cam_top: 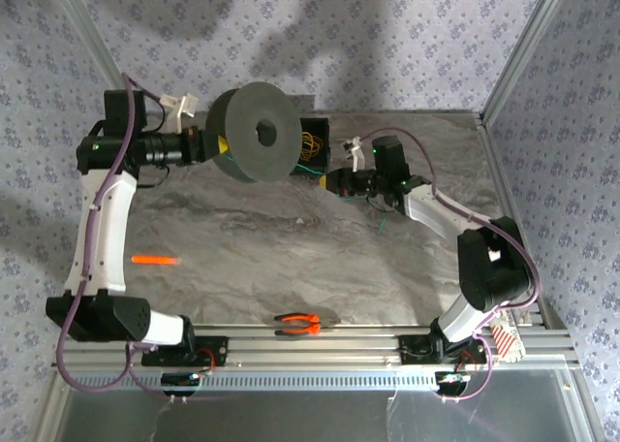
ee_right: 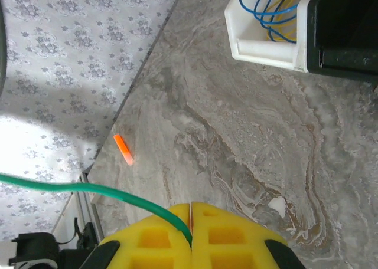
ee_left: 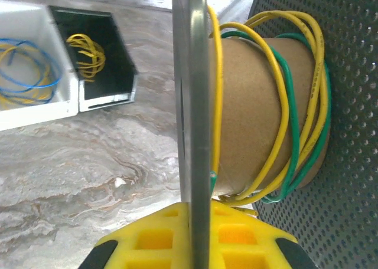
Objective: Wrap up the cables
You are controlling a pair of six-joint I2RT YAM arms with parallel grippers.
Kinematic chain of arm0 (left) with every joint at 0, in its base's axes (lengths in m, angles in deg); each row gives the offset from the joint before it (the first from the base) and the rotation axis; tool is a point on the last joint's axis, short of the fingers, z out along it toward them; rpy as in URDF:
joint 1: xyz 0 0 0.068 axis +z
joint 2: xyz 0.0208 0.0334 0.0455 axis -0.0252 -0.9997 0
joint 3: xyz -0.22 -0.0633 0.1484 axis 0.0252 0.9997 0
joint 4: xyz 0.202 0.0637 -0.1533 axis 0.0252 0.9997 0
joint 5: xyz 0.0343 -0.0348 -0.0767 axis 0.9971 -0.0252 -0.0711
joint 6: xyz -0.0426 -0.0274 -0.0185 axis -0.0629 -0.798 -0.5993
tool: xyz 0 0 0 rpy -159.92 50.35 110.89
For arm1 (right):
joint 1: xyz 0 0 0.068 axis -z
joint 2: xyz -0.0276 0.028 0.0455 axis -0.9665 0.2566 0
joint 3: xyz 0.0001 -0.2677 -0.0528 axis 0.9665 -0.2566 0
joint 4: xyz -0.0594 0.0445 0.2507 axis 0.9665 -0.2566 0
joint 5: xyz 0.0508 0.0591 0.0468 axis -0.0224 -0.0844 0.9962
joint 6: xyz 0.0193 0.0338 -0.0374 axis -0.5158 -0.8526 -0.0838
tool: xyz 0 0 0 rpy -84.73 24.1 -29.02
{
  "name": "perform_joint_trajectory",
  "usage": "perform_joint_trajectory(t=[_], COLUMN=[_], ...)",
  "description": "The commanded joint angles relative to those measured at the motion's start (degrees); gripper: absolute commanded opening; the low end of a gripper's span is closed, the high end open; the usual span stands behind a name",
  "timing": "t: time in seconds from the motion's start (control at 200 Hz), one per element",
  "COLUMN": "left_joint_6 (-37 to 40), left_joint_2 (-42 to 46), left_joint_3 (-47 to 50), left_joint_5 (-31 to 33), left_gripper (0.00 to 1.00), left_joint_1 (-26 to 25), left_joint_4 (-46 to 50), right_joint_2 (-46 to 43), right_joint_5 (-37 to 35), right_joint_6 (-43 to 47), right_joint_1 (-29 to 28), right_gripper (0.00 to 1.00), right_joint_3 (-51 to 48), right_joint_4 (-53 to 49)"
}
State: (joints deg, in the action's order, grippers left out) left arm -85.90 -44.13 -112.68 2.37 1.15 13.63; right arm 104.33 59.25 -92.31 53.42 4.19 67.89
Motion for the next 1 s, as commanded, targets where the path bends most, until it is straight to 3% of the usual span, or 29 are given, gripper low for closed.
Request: perform_joint_trajectory(t=[0.0,0.1,0.27,0.48,0.81,0.909,0.994], left_joint_6=[14.5,24.9,28.6,28.2,23.9,23.3,23.0], left_joint_2=[7.8,10.7,9.5,3.3,-7.1,-11.5,-15.4], left_joint_3=[-0.5,0.3,2.1,1.6,0.1,0.6,0.0], left_joint_5=[-19.2,-17.5,-0.9,17.2,52.0,61.0,64.8], left_gripper=[0.0,0.0,0.0,0.0,0.0,0.0,0.0], left_joint_1=[1.3,-1.5,-8.1,-19.7,-27.4,-28.6,-29.8], left_joint_4=[1.7,9.8,17.6,21.7,22.6,21.3,21.4], right_joint_2=[2.4,2.9,1.0,1.7,4.8,4.8,4.9], right_joint_5=[-5.9,-7.6,-12.1,-14.4,-15.0,-14.7,-14.4], right_joint_6=[3.4,5.1,9.7,13.7,17.5,17.2,17.0], right_joint_1=[4.8,6.1,6.1,8.4,9.3,9.2,9.1], right_gripper=[0.0,0.0,0.0,0.0,0.0,0.0,0.0], right_joint_3=[4.1,9.6,18.1,28.1,38.2,37.7,37.2], right_joint_4=[-15.6,-19.6,-28.1,-36.1,-43.5,-42.9,-42.5])
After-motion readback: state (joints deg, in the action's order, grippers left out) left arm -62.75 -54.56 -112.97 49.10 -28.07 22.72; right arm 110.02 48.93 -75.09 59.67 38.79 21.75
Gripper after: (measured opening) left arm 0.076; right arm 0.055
